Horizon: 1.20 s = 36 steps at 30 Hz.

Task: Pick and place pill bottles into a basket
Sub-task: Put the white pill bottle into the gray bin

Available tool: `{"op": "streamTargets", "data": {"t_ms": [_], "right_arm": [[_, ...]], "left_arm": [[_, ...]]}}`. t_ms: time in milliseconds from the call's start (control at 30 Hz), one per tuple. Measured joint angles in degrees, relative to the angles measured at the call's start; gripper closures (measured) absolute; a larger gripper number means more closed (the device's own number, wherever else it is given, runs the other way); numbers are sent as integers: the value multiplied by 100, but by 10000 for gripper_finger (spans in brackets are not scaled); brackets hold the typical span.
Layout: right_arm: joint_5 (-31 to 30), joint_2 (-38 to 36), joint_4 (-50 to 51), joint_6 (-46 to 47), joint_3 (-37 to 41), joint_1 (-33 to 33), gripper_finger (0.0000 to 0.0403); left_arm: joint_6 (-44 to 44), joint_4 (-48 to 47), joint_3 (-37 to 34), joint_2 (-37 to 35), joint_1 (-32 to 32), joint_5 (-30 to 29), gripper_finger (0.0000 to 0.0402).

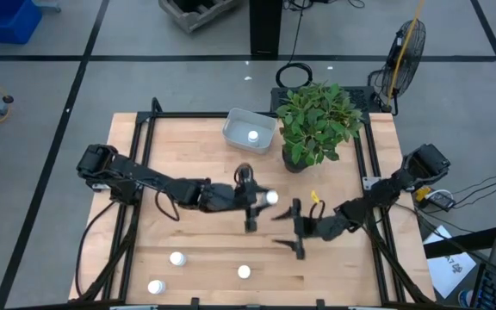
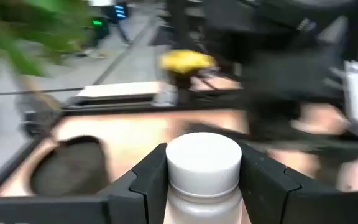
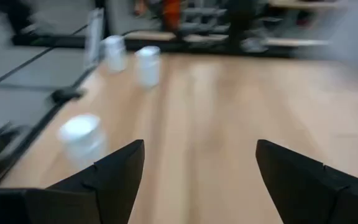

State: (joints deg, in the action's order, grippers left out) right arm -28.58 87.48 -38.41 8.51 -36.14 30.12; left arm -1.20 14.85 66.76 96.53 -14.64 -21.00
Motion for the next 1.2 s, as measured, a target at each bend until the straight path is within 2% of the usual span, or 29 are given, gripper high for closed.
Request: {"op": "streamTargets", "data": {"t_ms": [200,400,567,733,900,1033,1200], "right_arm": [[-266,-84,-102,375,343,133,107],[-509,-138,-120,735,668,408,112],[-763,-160,-126,903,781,639,112],[-897,-160,-141,905,780,878,112],[-1149,-160,-140,890,780,1064,112],[-1220,-160,-143,883,780,1105,112],[-1240,-160,-142,848,780,1103,112]], "left_arm": [[36,-502,2,-42,36,-341,237],[395,-1136,4,-105,256,-1142,237],[602,-1149,4,-107,625,-1191,237],[624,-973,4,-104,1075,-1136,237],[536,-476,4,-104,1661,-737,237],[516,-369,4,-104,2152,-636,237],[548,595,-504,-104,2770,-3,237]]}}
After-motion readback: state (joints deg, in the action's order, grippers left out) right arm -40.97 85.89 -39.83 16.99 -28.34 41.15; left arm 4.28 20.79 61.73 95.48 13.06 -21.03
